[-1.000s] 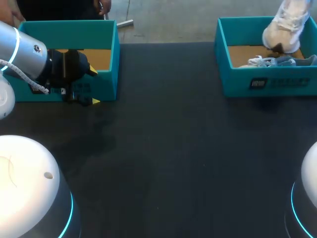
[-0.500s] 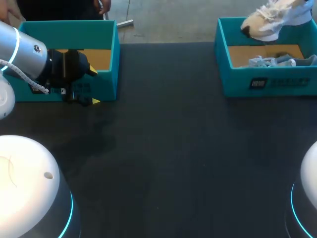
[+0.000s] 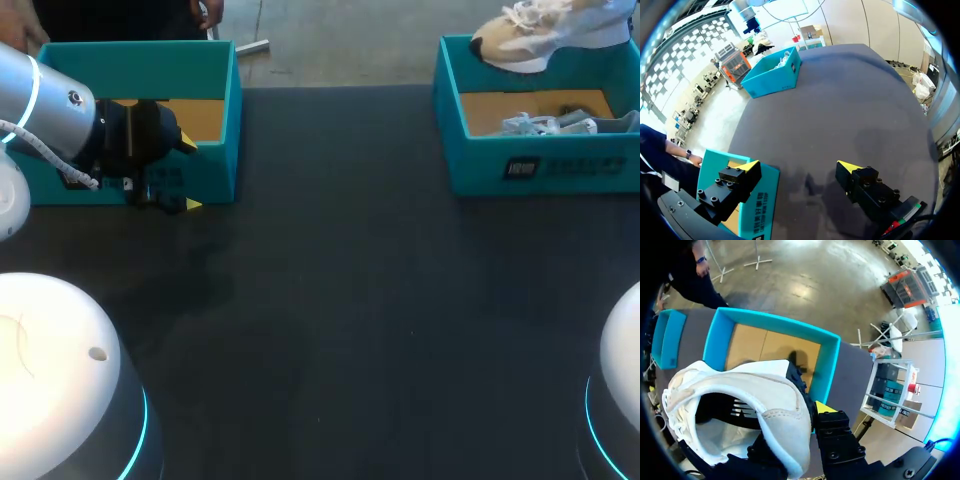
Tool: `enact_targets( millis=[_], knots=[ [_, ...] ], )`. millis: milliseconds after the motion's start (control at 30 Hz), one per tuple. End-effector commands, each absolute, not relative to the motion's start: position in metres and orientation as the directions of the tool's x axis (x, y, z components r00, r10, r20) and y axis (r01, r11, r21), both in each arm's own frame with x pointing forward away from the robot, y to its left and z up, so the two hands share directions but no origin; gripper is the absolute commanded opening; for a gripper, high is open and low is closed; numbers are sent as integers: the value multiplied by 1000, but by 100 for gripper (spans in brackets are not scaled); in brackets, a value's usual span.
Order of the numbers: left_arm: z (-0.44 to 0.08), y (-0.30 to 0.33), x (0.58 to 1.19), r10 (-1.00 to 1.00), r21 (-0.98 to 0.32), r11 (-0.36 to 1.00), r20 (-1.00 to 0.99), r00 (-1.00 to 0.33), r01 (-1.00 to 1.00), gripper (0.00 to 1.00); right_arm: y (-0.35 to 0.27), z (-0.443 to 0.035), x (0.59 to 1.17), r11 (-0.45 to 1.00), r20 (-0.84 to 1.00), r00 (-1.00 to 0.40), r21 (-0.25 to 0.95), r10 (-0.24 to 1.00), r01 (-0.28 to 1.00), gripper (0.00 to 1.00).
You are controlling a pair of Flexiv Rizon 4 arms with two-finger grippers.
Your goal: Take the shoe out of the shoebox, open the shoe tongue, remove and reinsert the insole, then place the shoe into the shoebox
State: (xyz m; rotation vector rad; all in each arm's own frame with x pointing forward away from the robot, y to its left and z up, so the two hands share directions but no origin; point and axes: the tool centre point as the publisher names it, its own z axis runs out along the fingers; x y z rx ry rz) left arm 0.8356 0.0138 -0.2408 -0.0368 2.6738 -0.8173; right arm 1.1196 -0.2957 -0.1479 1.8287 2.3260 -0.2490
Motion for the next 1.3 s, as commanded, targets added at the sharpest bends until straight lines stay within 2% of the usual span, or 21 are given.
enact_targets(
  millis=[33, 200, 300, 400, 700, 1300],
  knots=[
    [-241, 14, 835, -123, -544, 836, -317, -941, 74, 100, -296, -146, 1121, 232, -235, -232, -29, 944, 972, 0],
    [-241, 14, 835, -123, -544, 836, -317, -941, 74, 100, -296, -146, 1121, 232, -235, -232, -29, 944, 972, 0],
    [-241, 14, 835, -123, -544, 836, -317, -941, 74, 100, -306, -149, 1122, 98, -220, -94, 8, 971, 995, 0],
    [-241, 14, 835, -123, -544, 836, -317, -941, 74, 100, -307, -150, 1124, 25, -219, -19, 23, 976, 999, 0],
    [-241, 14, 835, -123, -544, 836, -317, -941, 74, 100, -320, -161, 1121, -128, -225, 139, 64, 964, 990, 0],
    [-241, 14, 835, -123, -544, 836, -317, -941, 74, 100, -332, -194, 1108, -225, -261, 230, 47, 938, 973, 0]
  ],
)
